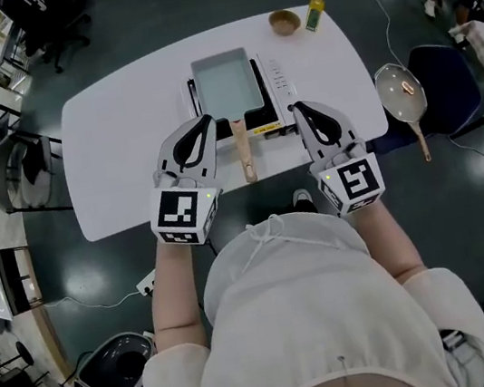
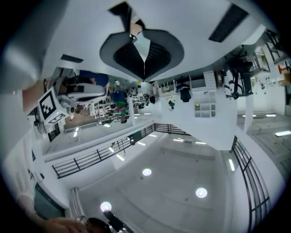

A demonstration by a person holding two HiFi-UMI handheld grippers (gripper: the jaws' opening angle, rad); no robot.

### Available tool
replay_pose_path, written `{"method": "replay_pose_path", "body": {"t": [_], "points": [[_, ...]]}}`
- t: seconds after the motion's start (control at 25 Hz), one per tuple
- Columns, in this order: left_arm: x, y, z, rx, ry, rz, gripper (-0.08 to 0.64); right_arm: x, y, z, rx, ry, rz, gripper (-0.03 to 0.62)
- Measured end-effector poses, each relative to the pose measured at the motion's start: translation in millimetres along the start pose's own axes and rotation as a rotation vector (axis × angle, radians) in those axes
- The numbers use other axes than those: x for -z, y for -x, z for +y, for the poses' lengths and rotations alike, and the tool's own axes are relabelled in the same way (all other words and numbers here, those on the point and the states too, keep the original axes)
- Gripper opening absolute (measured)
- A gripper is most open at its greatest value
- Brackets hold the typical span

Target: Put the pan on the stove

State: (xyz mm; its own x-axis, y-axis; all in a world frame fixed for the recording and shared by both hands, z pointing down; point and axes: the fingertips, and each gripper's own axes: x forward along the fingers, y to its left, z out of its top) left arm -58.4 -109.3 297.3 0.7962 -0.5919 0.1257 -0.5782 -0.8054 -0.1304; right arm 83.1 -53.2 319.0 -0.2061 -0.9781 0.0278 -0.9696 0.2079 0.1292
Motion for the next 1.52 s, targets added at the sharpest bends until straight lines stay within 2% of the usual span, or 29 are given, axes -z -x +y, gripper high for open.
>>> {"method": "replay_pose_path", "body": {"t": [0.08, 0.28, 0.52, 1.28, 1.52], "points": [[-7, 11, 1, 0.024, 0.038, -0.033, 0.021, -4, 0, 1, 0.000, -0.005, -0.011, 0.005], [-16, 28, 10, -0.002, 0.023, -0.054, 0.023, -12, 1, 7, -0.029, 0.002, -0.034, 0.002], [-21, 25, 5, 0.015, 0.021, -0.062, 0.021, -18, 1, 10, -0.046, 0.001, -0.048, 0.002], [1, 22, 12, -0.011, 0.115, 0.000, 0.023, -10, -9, 15, -0.060, 0.032, -0.031, 0.000], [3, 19, 11, -0.011, 0.114, 0.004, 0.023, -9, -11, 11, -0.059, 0.036, -0.031, 0.000]]}}
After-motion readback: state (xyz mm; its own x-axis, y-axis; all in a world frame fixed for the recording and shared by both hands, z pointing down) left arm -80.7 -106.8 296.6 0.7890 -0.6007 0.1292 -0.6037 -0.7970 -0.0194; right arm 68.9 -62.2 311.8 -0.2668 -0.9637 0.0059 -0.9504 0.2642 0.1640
